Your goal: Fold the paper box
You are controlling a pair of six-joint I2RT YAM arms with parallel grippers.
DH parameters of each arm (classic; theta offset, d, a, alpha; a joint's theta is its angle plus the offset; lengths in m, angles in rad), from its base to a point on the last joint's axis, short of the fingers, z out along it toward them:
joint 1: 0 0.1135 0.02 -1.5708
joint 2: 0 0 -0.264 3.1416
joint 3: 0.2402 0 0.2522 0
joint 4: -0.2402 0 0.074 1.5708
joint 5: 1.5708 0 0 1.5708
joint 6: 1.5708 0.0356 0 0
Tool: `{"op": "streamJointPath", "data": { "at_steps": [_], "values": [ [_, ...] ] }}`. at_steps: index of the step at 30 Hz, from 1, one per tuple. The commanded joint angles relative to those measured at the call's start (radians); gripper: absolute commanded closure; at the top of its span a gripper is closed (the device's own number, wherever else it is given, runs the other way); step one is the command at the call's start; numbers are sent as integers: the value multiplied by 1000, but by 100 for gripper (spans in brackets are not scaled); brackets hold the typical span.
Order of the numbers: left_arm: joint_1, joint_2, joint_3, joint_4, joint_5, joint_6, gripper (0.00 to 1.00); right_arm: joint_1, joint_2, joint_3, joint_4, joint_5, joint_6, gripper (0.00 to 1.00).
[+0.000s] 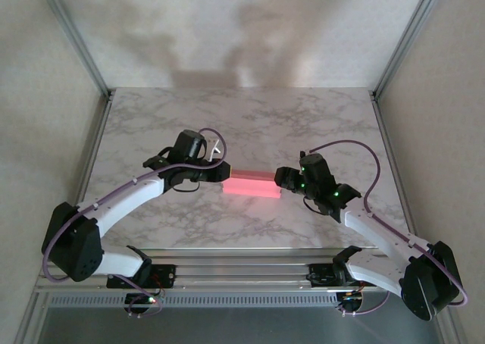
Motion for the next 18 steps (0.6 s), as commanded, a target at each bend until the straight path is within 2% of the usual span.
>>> {"op": "streamJointPath", "data": {
  "at_steps": [1, 11, 18],
  "values": [
    [13, 11, -14, -4, -39, 32, 82, 15, 0, -37, -67, 10, -6, 33],
    [15, 27, -41, -37, -57, 16, 83, 14, -10, -40, -86, 12, -13, 33],
    [18, 12, -107, -16, -57, -24, 83, 14, -27, -107, -67, 4, 8, 33]
  ]
}}
